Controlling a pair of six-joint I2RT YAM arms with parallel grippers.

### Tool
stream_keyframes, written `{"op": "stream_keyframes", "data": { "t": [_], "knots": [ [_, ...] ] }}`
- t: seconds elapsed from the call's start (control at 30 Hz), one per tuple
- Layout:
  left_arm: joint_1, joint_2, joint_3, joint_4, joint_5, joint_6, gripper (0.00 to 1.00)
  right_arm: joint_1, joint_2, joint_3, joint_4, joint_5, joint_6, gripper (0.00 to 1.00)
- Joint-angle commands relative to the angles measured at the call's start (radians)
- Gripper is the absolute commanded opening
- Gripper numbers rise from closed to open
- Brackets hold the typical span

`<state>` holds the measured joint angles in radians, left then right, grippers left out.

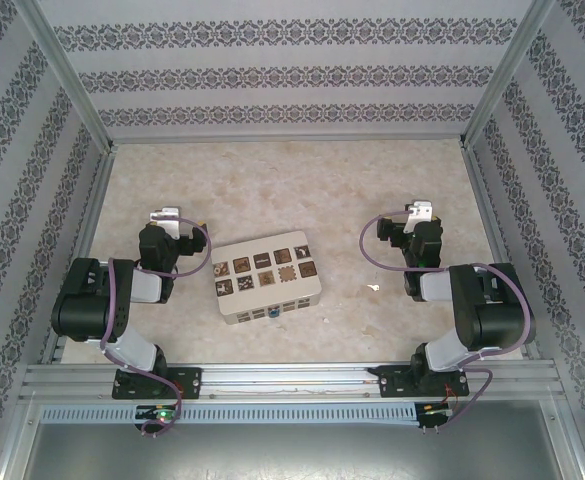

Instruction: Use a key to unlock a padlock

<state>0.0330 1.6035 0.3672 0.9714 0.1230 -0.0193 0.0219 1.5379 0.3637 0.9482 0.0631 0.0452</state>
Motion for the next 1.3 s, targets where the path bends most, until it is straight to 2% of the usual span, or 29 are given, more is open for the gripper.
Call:
{"op": "stream_keyframes", "data": {
  "t": [0.0, 0.43, 0.53, 0.63, 0.73, 0.8, 0.9, 0.97, 1.03, 1.1, 1.27],
  "knots": [
    [0.006, -0.008, 0.015, -0.009, -0.006, 0.007, 0.99, -0.005, -0.007, 0.011, 0.004, -0.010, -0.009, 0.99],
    [0.007, -0.009, 0.008, 0.005, -0.002, 0.009, 0.99, -0.005, -0.009, 0.006, 0.007, -0.019, -0.012, 0.99],
    [0.006, -0.049, -0.012, 0.016, -0.005, 0.006, 0.99, -0.004, -0.031, -0.010, 0.021, -0.028, -0.014, 0.98],
    [0.006, -0.145, -0.019, -0.058, -0.027, 0.001, 0.99, -0.004, -0.092, -0.028, 0.006, -0.006, -0.009, 0.98],
    [0.006, -0.275, 0.005, -0.213, -0.050, -0.021, 0.99, -0.004, -0.194, -0.034, -0.101, -0.018, -0.002, 0.99],
    [0.006, -0.375, 0.037, -0.350, -0.071, -0.091, 0.99, -0.002, -0.287, -0.011, -0.244, -0.036, 0.028, 0.98],
    [0.008, -0.509, 0.083, -0.548, -0.036, -0.199, 0.99, -0.001, -0.418, 0.061, -0.480, -0.083, 0.137, 0.98],
    [0.007, -0.589, 0.118, -0.692, -0.008, -0.269, 0.99, 0.001, -0.478, 0.100, -0.598, -0.160, 0.208, 0.98],
    [0.007, -0.659, 0.175, -0.891, 0.013, -0.339, 0.99, 0.006, -0.533, 0.147, -0.718, -0.292, 0.275, 0.98],
    [0.007, -0.726, 0.224, -1.081, 0.068, -0.406, 0.99, 0.028, -0.574, 0.176, -0.805, -0.403, 0.360, 0.98],
    [0.007, -0.842, 0.227, -1.366, 0.235, -0.582, 0.99, 0.142, -0.629, 0.178, -0.944, -0.489, 0.493, 0.99]
  ]
}}
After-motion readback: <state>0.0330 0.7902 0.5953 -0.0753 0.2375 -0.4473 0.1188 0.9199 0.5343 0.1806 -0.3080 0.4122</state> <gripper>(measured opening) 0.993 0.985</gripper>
